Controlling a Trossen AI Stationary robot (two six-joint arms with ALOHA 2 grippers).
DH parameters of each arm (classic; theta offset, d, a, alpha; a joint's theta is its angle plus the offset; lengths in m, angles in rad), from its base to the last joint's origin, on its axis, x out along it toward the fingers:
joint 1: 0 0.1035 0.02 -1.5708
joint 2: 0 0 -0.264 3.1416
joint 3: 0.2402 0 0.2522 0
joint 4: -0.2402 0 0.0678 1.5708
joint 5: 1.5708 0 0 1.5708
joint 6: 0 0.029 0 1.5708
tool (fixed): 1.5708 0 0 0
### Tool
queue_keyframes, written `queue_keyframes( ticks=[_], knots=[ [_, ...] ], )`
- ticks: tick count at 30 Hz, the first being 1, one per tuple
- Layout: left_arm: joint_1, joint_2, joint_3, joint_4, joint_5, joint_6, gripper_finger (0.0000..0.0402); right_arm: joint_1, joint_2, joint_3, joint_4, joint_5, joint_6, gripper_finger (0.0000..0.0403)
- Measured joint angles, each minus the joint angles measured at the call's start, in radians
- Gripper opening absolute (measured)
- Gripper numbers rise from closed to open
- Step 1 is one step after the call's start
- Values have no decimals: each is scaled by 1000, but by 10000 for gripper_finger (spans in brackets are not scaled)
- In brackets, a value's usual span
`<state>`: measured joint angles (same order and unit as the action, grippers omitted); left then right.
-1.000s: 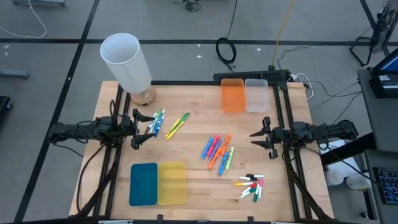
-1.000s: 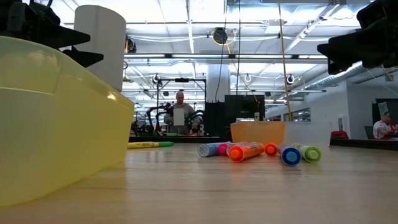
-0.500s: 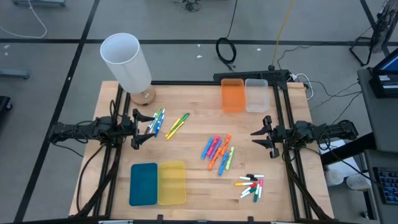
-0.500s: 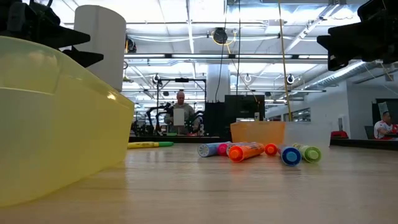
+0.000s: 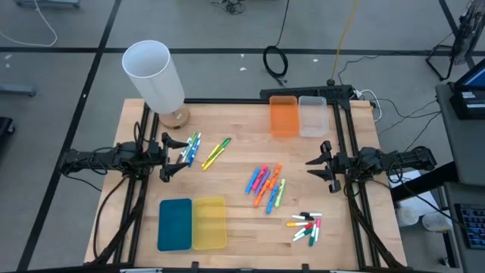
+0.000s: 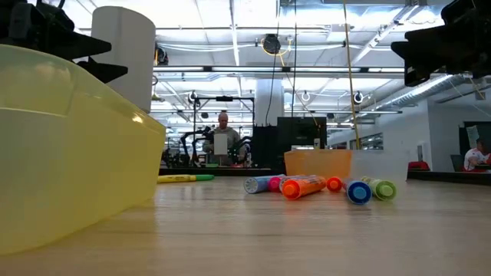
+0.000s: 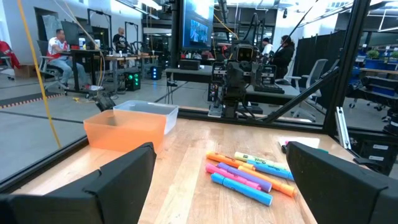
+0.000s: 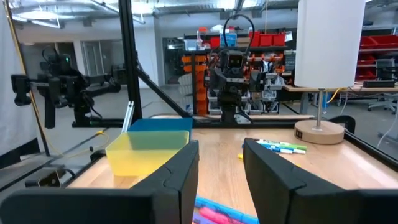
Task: Pick & Place Markers
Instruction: Put the brown marker pen into the transparent bin
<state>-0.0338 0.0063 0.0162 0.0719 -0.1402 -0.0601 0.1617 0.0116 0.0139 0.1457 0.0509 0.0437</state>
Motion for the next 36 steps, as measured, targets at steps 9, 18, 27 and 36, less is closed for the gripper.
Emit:
queue_keyframes(
  ticks=[9,18,27,36],
  knots=[
    [0,0,0,0,0,0,365,0,0,0,30,0,281,116],
    [0,0,0,0,0,0,365,-1,0,0,90,76,97,116],
    [0,0,0,0,0,0,365,-1,0,0,144,79,100,116],
    [0,0,0,0,0,0,365,-1,0,0,150,79,98,116]
  ],
)
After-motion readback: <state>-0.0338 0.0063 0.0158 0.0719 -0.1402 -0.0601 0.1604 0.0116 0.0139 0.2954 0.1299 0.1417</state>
